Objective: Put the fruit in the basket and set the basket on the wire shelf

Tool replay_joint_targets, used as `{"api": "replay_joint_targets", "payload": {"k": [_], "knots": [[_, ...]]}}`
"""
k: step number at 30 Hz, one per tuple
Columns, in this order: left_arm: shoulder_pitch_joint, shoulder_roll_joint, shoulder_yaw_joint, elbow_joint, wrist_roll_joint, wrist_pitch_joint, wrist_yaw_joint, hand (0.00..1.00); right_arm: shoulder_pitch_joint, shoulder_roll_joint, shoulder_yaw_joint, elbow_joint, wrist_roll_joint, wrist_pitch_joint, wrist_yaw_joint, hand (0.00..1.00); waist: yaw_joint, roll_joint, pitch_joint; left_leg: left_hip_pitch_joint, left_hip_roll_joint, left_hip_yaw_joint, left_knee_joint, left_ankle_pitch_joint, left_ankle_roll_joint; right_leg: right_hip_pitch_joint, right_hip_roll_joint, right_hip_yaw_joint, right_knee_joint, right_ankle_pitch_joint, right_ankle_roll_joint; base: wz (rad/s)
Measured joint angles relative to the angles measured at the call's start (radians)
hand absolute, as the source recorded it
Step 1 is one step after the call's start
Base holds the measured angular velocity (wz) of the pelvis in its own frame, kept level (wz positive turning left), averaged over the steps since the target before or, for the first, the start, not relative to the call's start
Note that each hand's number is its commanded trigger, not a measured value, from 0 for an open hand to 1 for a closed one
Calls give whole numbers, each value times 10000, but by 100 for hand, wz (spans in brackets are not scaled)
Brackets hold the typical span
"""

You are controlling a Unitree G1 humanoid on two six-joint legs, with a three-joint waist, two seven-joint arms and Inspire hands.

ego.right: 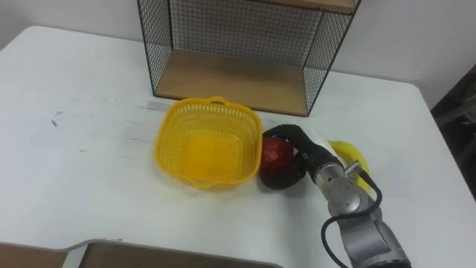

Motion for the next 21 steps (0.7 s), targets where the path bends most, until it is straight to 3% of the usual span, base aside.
{"api": "replay_joint_targets", "payload": {"k": [10, 21], "knots": [[54, -3, 285, 5, 48, -43, 10, 0, 114, 12, -81, 264, 775, -218, -79, 100, -77, 30, 9, 157, 26, 10, -36, -1, 3, 134, -18, -3, -24, 0, 0, 0], [453, -73, 797, 4, 55, -190, 9, 0, 548, 4, -748, 313, 1249, -531, 146, 100, -232, 180, -86, 208, 5, 71, -35, 17, 23, 207, -44, 13, -9, 0, 1, 1]]}}
